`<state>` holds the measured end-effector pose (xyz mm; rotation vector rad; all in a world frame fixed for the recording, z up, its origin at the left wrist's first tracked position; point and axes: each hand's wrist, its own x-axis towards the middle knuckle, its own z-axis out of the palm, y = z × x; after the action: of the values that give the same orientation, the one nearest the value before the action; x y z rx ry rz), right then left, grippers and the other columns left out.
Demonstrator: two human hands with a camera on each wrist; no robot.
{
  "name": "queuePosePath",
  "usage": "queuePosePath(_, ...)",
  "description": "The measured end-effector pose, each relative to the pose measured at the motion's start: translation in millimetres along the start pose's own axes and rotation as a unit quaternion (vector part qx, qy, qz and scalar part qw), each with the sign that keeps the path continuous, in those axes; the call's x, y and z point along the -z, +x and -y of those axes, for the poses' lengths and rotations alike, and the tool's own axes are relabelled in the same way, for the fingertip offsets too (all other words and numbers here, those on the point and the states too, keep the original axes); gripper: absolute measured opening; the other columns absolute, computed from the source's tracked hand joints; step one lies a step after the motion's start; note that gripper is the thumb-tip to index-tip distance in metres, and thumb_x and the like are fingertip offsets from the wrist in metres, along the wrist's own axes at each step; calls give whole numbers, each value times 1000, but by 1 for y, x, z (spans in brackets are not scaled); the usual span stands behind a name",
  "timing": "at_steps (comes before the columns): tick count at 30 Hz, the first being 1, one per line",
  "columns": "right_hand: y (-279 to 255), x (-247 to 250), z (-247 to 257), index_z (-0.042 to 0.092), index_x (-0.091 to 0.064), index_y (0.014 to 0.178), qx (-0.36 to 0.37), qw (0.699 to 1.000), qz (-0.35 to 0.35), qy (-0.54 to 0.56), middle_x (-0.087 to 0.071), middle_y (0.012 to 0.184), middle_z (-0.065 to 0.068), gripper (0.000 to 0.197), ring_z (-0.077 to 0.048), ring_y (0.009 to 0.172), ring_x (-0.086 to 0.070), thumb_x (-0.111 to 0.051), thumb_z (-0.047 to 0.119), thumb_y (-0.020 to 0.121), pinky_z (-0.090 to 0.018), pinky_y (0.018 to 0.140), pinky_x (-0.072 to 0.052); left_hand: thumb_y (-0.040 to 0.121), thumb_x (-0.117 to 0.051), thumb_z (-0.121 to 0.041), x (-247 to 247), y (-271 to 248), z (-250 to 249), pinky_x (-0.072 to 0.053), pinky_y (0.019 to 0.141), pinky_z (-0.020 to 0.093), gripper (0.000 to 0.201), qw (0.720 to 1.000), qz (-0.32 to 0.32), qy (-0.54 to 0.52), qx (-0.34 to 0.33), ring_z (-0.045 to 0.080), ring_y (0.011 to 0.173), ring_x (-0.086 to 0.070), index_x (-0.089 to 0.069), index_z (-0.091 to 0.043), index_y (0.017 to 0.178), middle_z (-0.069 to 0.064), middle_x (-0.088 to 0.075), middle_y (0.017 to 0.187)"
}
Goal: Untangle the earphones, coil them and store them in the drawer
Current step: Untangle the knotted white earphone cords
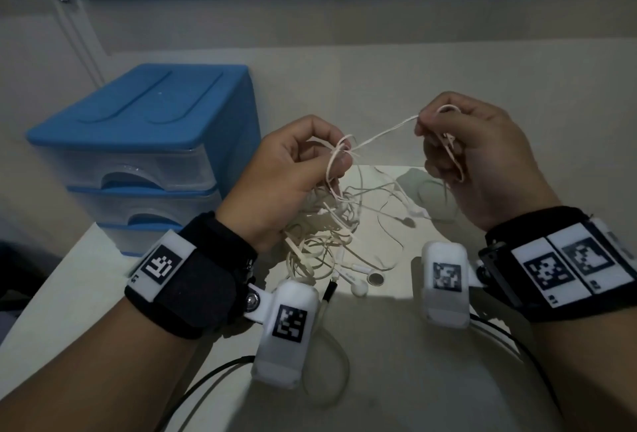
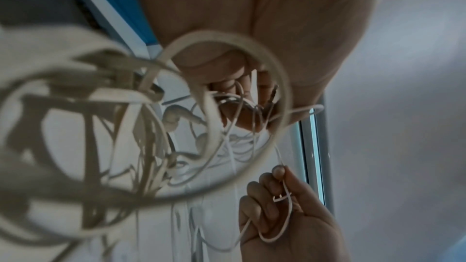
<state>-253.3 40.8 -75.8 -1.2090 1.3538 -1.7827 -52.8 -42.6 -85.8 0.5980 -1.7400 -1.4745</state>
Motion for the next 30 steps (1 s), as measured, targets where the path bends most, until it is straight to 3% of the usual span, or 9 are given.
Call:
queuePosePath(4, 0, -3, 0, 12, -53, 71, 15, 1000, -5, 27, -49, 66, 1, 22, -15, 54, -32, -53, 5, 92, -23, 48, -20, 89, -70, 0, 1, 1, 1, -52, 65, 24, 9, 1000, 2, -4, -3, 23, 70, -59, -68, -7, 94, 13, -63, 77)
queuePosePath(7, -1, -1, 0, 12, -54, 68, 22, 998, 46, 21, -51, 67, -2, 18, -17, 58, -37, -53, 7, 85, -33, 55, -17, 90, -69, -2, 1, 1, 1, -52, 65, 26, 7, 1000, -3, -11, 0, 23, 70, -58, -68, -8, 93, 13, -63, 81)
queuePosePath(10, -4, -5, -2, 6, -56, 66, 3, 991, 108, -76, -52, 60, -1, 22, -14, 54, -40, -52, 1, 87, -22, 50, -26, 90, -71, -6, 1, 1, 2, -52, 64, 25, 4, 1000, 1, 3, 3, 16, 68, -59, -72, -9, 92, 4, -66, 80)
queuePosePath(14, 0, -5, -4, 14, -46, 59, -24, 996, -28, -75, -41, 56, 3, 20, -15, 54, -34, -54, 11, 76, -19, 45, -26, 89, -71, -4, 1, 1, 1, -51, 61, 24, 6, 1000, 8, 8, 9, 25, 72, -55, -73, -10, 92, 5, -64, 74)
queuePosePath(17, 3, 0, -5, 15, -27, 64, -25, 988, -138, -63, -30, 66, -4, 26, -25, 63, -22, -52, 15, 72, -32, 55, -15, 88, -71, -2, 0, 0, 1, -49, 67, 31, 11, 1000, 6, 27, 10, 23, 64, -54, -74, -12, 92, 2, -60, 63)
queuePosePath(21, 4, 6, -5, 16, -38, 55, -13, 984, -170, -42, -42, 62, 0, 23, -19, 60, -39, -50, 12, 75, -26, 51, -27, 91, -68, -1, 3, 1, 1, -50, 65, 29, 13, 1000, -15, 13, 20, 20, 67, -57, -74, -12, 90, 4, -62, 70)
queuePosePath(24, 7, 7, -3, 20, -65, 52, 12, 987, -160, 19, -70, 79, -3, 38, -18, 80, -65, -47, 8, 82, -29, 67, -43, 93, -65, -2, 4, 2, 1, -51, 65, 28, 13, 999, -23, 5, 25, 13, 65, -55, -73, -11, 91, 3, -59, 71)
queuePosePath(26, 8, 7, -1, 18, -67, 55, 22, 983, -153, 97, -76, 90, -11, 41, -24, 91, -73, -43, 6, 86, -29, 71, -47, 93, -63, -2, 4, 2, 1, -48, 67, 31, 14, 999, -33, 2, 26, 12, 65, -54, -73, -11, 89, 3, -58, 71)
queuePosePath(30, 8, 10, 4, 17, -57, 53, 24, 964, -171, 203, -68, 66, -9, 41, -26, 61, -65, -42, 5, 89, -28, 62, -49, 96, -59, -3, 4, 2, -1, -44, 69, 34, 15, 998, -47, -3, 32, 12, 65, -51, -70, -10, 88, 2, -55, 70)
